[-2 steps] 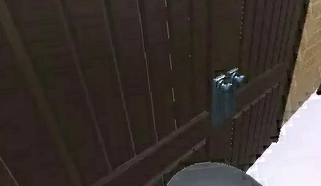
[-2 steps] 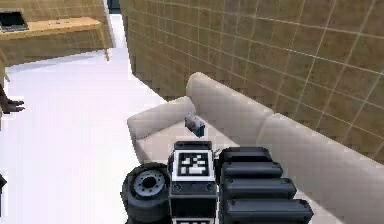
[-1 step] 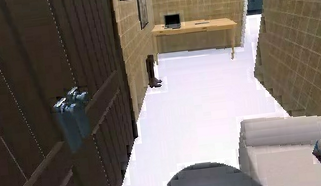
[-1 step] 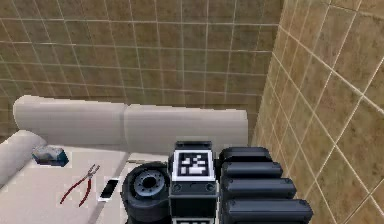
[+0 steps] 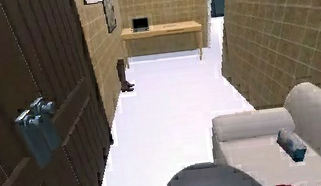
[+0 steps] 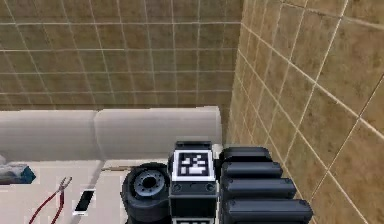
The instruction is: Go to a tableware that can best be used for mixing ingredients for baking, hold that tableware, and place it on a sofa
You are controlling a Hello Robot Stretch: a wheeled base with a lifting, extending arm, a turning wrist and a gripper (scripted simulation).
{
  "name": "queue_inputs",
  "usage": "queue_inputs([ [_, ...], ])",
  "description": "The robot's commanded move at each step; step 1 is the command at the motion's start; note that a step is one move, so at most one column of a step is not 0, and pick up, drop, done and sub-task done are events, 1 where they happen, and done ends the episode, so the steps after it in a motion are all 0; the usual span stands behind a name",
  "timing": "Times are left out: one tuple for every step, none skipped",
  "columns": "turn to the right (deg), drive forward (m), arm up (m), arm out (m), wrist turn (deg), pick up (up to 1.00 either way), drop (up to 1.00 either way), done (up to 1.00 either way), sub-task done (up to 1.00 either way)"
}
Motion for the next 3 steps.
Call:
queue_inputs([
  [0.0,0.50,0.00,0.00,0.0,0.00,0.00,0.00,0.00],
  [-45.0,0.00,0.00,0.00,0.0,0.00,0.00,0.00,0.00],
  [-45.0,0.00,0.00,0.00,0.0,0.00,0.00,0.00,0.00],
])
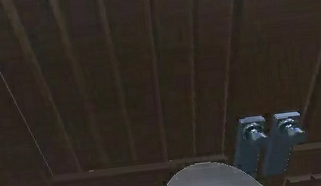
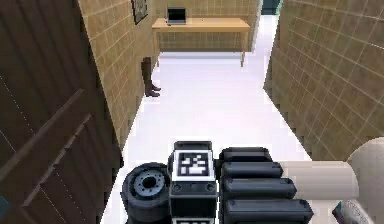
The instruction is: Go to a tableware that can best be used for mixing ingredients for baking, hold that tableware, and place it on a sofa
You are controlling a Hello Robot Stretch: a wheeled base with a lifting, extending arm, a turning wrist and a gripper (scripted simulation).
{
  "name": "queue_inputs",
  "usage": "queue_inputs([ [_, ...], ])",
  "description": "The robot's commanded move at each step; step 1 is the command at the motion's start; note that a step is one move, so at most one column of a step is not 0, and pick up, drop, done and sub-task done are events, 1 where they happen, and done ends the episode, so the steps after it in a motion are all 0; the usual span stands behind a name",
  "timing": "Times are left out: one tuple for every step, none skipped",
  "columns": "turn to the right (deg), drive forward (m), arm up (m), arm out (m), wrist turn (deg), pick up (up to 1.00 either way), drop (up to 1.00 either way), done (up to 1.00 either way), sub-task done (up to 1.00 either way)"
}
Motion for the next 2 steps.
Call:
queue_inputs([
  [45.0,0.00,0.00,0.00,0.0,0.00,0.00,0.00,0.00],
  [27.0,0.00,0.00,0.00,0.0,0.00,0.00,0.00,0.00],
])
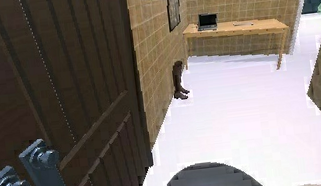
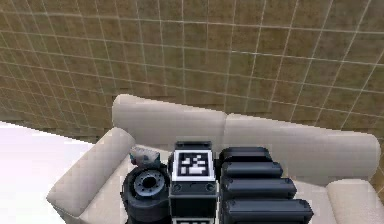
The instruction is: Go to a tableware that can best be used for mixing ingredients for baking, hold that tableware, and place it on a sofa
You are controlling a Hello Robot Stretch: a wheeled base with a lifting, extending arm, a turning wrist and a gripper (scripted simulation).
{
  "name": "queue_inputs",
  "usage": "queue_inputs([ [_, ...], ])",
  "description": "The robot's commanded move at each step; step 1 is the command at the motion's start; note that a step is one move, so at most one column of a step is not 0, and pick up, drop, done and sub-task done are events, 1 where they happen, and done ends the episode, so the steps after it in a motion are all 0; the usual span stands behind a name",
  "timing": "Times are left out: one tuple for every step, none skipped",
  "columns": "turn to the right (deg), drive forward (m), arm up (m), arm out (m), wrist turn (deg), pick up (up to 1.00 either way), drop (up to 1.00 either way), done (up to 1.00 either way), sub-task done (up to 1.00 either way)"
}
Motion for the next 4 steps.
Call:
queue_inputs([
  [0.0,0.00,0.00,0.28,0.0,0.00,0.00,0.00,0.00],
  [0.0,0.00,0.00,0.00,45.0,0.00,0.00,0.00,0.00],
  [0.0,0.00,0.00,0.00,45.0,0.00,0.00,0.00,0.00],
  [0.0,0.00,0.00,0.00,45.0,0.00,0.00,0.00,0.00],
])
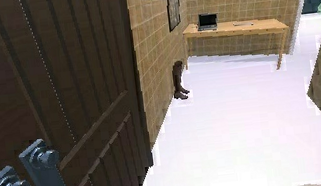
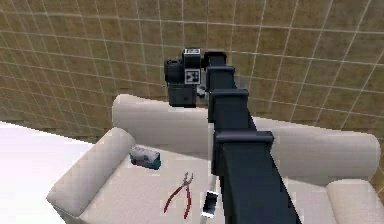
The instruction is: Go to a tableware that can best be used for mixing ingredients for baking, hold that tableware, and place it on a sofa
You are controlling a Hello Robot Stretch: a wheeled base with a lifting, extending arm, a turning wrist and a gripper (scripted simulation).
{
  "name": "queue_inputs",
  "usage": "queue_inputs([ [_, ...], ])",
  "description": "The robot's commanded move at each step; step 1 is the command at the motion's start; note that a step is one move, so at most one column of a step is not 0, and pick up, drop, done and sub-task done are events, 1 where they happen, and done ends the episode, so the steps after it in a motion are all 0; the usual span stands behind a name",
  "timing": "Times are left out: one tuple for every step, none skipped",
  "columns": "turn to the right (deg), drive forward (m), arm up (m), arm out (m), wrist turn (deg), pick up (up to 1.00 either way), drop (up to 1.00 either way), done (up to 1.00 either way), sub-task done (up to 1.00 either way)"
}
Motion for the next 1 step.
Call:
queue_inputs([
  [0.0,0.00,0.00,0.00,9.0,0.00,0.00,0.00,0.00],
])
